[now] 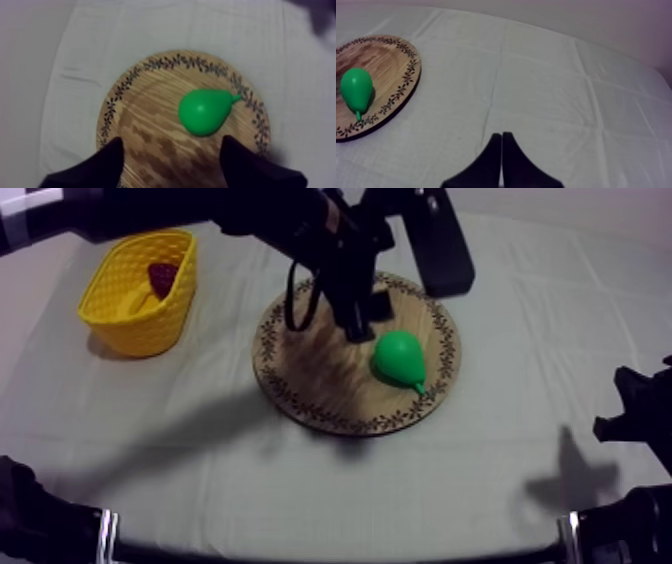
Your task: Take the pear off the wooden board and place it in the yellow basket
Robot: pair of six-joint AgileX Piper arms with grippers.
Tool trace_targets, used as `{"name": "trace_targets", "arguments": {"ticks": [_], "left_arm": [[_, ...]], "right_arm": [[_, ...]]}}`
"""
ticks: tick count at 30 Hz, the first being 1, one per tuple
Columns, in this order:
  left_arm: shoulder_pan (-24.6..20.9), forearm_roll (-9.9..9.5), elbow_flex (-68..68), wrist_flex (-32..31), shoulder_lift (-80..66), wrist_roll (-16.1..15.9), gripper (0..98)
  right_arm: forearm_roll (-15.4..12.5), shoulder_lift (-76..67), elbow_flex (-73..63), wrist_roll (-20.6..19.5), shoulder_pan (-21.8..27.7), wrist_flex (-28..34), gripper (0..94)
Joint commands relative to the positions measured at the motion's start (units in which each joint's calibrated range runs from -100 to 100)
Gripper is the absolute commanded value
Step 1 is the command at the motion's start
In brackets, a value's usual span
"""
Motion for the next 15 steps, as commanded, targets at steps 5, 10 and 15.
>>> {"name": "trace_targets", "arguments": {"ticks": [5, 10, 15], "left_arm": [[0.29, 0.02, 0.90, 1.02, 1.66, -6.15, 94.7], [0.49, -0.10, 0.30, 0.80, 3.76, -8.49, 95.9], [0.82, -0.93, -2.05, 0.35, 7.20, -10.01, 96.1]], "right_arm": [[-0.01, 0.01, 0.05, 0.00, -0.03, -0.04, 0.5], [-0.01, 0.01, 0.05, 0.00, -0.03, -0.04, 0.5], [-0.01, 0.01, 0.05, 0.00, -0.03, -0.04, 0.5]]}}
